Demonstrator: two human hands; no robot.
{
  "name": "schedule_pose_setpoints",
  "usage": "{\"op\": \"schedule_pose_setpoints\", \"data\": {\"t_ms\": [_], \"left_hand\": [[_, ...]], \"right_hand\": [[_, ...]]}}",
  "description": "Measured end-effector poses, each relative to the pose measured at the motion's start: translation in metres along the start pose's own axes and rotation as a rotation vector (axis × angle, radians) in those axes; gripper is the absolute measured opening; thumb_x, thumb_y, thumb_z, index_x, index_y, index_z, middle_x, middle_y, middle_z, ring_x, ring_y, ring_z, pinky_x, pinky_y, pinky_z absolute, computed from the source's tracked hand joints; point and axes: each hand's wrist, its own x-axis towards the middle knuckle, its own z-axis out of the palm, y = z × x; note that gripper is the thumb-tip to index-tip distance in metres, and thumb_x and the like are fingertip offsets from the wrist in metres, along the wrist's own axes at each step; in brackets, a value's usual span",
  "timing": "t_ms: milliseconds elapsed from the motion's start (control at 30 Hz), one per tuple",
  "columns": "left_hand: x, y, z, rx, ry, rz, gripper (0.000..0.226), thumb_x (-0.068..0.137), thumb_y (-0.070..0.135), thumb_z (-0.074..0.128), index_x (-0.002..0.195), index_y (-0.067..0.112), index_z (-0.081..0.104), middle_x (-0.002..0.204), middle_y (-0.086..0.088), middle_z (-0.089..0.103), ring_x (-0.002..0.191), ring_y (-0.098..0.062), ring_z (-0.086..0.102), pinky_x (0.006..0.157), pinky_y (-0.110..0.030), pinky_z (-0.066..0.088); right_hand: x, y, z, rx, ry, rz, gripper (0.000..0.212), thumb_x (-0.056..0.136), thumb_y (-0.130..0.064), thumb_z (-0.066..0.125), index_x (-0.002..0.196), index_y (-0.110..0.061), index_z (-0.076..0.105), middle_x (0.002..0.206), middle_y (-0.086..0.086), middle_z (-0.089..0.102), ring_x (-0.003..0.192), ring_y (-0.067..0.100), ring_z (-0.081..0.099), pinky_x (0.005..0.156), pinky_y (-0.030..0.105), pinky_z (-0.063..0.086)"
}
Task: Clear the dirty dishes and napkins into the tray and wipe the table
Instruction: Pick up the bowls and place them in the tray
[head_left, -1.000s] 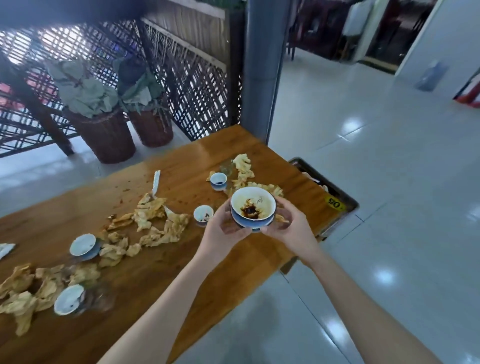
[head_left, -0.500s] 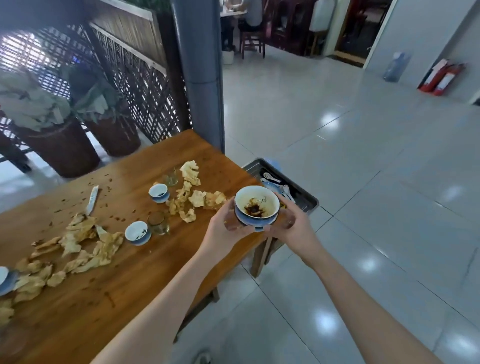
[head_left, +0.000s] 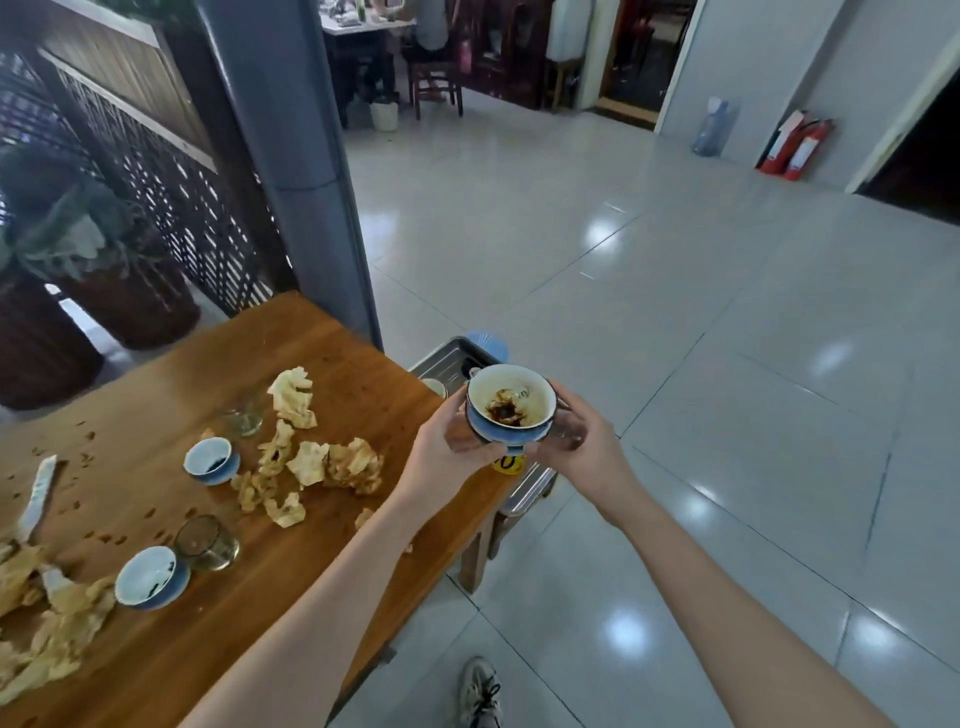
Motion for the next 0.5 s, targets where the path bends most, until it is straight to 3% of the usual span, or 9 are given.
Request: {"op": "schedule_pose_setpoints", "data": {"t_ms": [167, 267, 367, 500], "left_hand": [[0.064, -0.003, 0.003, -0.012, 0.012, -0.007, 0.070, 0.076, 0.007, 0.079, 0.138, 0.012, 0.047, 0.115, 0.005, 0.064, 0.103, -0.004, 0.063, 0.077, -0.017, 0.053], [0.106, -0.001, 0.005, -0.020, 0.013, -0.005, 0.068, 0.076, 0.007, 0.079, 0.136, 0.018, 0.048, 0.115, 0.006, 0.065, 0.105, -0.011, 0.063, 0.080, -0.021, 0.055], [0.142, -0.003, 0.008, -0.012, -0.002, -0.013, 0.069, 0.075, 0.006, 0.080, 0.133, 0.026, 0.048, 0.111, 0.007, 0.066, 0.099, -0.013, 0.067, 0.076, -0.021, 0.056], [0.172, -0.007, 0.013, -0.015, 0.011, -0.040, 0.073, 0.074, 0.004, 0.080, 0.137, 0.019, 0.047, 0.112, 0.005, 0.066, 0.094, -0.005, 0.067, 0.080, -0.024, 0.056]], "right_hand": [[0.060, -0.012, -0.015, -0.012, -0.009, 0.005, 0.074, 0.073, 0.000, 0.079, 0.137, -0.023, 0.048, 0.118, 0.000, 0.067, 0.112, 0.026, 0.062, 0.096, 0.049, 0.050], [0.096, -0.021, -0.024, -0.008, -0.007, -0.020, 0.073, 0.074, 0.002, 0.078, 0.137, -0.021, 0.049, 0.110, -0.010, 0.070, 0.102, 0.025, 0.067, 0.088, 0.035, 0.055], [0.126, -0.024, -0.032, 0.004, 0.023, -0.032, 0.072, 0.074, 0.002, 0.078, 0.135, -0.024, 0.049, 0.118, -0.003, 0.067, 0.109, 0.029, 0.063, 0.092, 0.041, 0.053], [0.158, -0.021, -0.042, 0.016, 0.004, -0.043, 0.070, 0.075, 0.006, 0.074, 0.130, -0.028, 0.047, 0.126, 0.004, 0.061, 0.115, 0.033, 0.059, 0.091, 0.042, 0.053]]}}
